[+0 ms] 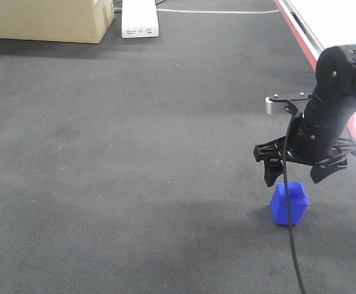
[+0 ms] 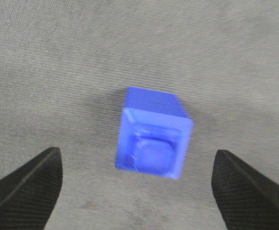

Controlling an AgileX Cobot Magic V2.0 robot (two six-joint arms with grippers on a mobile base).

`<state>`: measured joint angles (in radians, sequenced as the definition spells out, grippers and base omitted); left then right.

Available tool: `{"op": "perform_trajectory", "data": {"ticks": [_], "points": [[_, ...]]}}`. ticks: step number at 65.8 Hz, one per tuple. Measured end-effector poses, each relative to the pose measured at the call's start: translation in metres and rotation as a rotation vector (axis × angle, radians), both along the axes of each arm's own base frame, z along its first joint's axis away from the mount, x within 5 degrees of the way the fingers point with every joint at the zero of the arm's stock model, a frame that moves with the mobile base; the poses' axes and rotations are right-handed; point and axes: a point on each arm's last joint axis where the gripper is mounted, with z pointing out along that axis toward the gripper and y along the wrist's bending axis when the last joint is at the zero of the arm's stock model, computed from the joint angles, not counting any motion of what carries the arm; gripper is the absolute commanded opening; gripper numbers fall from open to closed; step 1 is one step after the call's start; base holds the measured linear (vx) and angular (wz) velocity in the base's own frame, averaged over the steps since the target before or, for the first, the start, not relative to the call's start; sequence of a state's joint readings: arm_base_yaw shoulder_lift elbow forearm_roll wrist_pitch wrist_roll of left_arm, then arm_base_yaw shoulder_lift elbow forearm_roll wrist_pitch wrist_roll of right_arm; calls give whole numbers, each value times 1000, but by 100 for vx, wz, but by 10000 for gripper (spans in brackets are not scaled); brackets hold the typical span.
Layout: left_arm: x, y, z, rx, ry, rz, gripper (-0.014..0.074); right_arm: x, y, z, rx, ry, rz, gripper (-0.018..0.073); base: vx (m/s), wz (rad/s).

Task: Pour parts from conveyor to right shelf
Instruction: 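Move the right gripper down over the blue part on the conveyor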

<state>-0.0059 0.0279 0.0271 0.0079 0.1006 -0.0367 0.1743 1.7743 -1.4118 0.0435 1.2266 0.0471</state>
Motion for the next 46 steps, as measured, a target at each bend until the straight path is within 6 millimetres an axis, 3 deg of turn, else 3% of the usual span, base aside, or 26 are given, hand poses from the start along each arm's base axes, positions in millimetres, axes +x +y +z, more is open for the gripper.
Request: {"op": "perform_trajectory", "data": {"ticks": [16,46], "points": [[0,0,0,0,0,0,-6,5,-26,-1,25,5,-74,594,0,0],[0,0,0,0,0,0,-6,4,-18,-1,57,8,-46,594,0,0]]}}
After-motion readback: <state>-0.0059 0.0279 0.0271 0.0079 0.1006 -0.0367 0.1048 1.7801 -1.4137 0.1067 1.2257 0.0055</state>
